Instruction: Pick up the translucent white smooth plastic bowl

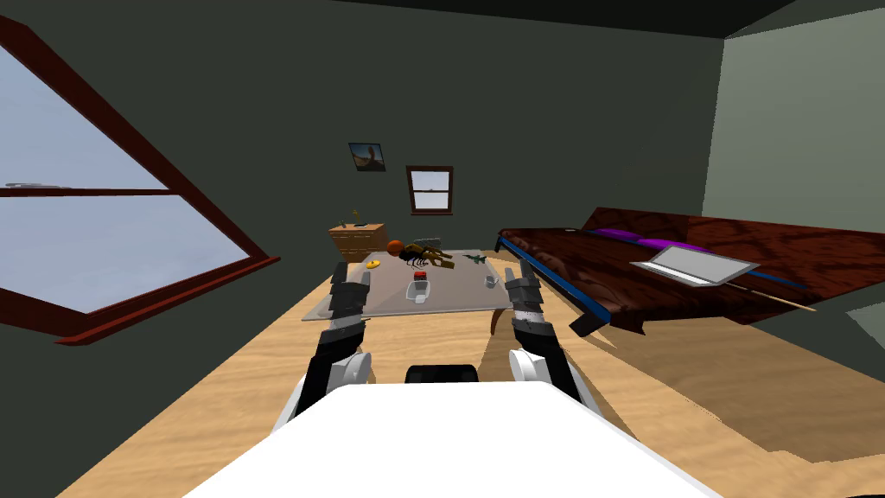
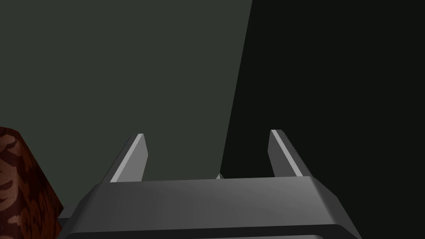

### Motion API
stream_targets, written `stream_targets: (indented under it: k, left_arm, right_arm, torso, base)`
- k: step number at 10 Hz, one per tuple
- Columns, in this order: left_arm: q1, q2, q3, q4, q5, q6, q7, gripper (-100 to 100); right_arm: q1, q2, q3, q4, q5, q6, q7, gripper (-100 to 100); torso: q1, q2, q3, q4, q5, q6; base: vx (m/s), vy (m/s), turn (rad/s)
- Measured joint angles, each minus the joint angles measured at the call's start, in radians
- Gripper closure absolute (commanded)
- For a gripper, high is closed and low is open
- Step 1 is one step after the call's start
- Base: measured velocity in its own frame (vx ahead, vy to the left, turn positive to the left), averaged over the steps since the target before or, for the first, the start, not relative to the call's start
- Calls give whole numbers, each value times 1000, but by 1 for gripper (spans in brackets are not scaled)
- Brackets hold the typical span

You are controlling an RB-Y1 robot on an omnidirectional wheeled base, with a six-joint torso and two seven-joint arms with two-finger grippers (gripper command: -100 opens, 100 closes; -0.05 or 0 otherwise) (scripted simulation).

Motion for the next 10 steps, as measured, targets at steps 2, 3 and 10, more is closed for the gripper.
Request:
stream_targets:
  k: [2,3,10]
  left_arm:
    - [-14,58,2,15,4,24,1,-100]
    - [-21,83,-5,22,2,45,-2,-100]
    - [-118,193,1,123,26,243,4,-100]
  right_arm:
    - [0,0,0,0,0,0,0,0]
    - [0,0,0,0,0,0,0,0]
    - [0,0,0,0,0,0,0,0]
  torso:
    - [0,-1,0,0,0,0]
    - [0,-1,-1,0,0,0]
    - [-1,-2,-1,0,0,0]
  base:
    - [11,-10,2]
    - [15,-15,3]
    - [17,-17,4]
